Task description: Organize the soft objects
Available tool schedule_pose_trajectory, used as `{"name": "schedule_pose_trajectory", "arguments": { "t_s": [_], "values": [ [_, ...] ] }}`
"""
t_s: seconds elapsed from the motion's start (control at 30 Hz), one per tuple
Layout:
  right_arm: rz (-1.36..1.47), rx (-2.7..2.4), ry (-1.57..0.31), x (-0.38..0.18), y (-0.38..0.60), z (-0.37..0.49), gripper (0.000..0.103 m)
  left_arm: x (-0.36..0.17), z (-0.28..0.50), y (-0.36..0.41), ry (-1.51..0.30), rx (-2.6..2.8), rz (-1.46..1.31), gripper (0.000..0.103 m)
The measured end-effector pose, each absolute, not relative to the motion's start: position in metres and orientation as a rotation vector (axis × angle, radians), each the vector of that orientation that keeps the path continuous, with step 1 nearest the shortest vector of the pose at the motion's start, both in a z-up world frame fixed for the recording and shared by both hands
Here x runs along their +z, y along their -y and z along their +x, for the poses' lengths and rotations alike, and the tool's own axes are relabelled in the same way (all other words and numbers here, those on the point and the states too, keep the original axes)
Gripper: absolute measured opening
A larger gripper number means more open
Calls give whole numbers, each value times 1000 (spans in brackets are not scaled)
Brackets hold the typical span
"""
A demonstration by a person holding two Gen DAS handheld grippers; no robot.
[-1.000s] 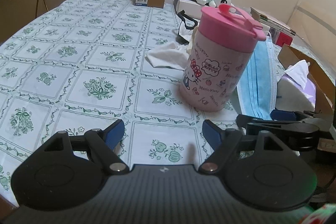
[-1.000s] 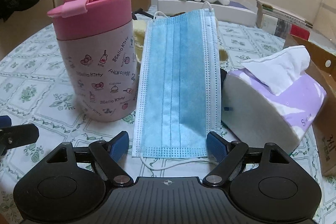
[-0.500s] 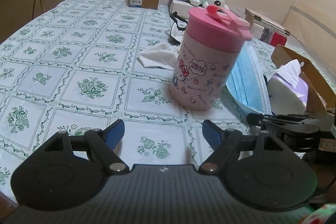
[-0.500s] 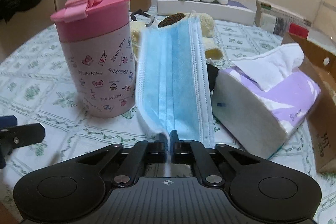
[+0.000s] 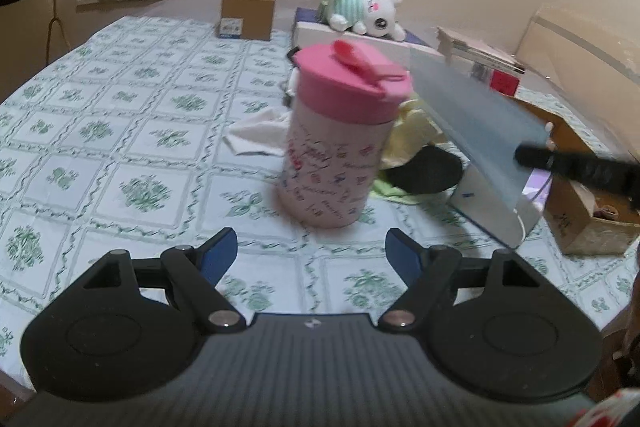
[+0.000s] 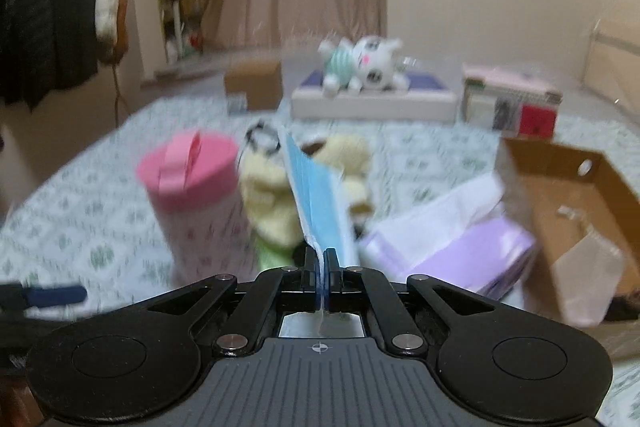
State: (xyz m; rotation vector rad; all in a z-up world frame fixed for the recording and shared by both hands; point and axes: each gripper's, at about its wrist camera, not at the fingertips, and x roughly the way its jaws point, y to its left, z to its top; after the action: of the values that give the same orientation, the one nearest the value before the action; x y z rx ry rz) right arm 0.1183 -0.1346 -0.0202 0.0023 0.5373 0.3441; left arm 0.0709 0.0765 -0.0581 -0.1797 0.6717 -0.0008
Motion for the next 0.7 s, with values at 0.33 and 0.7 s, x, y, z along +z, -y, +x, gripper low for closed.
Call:
{"name": "schedule_pose_trajectory", "arguments": {
  "t_s": [0.33, 0.7],
  "values": [
    [55, 251, -436, 18, 193, 119, 1, -52, 97, -25, -628, -101, -140, 78],
    [116, 211, -532, -8, 239, 138, 2, -69, 137, 17, -640, -167, -58, 75]
  ]
}}
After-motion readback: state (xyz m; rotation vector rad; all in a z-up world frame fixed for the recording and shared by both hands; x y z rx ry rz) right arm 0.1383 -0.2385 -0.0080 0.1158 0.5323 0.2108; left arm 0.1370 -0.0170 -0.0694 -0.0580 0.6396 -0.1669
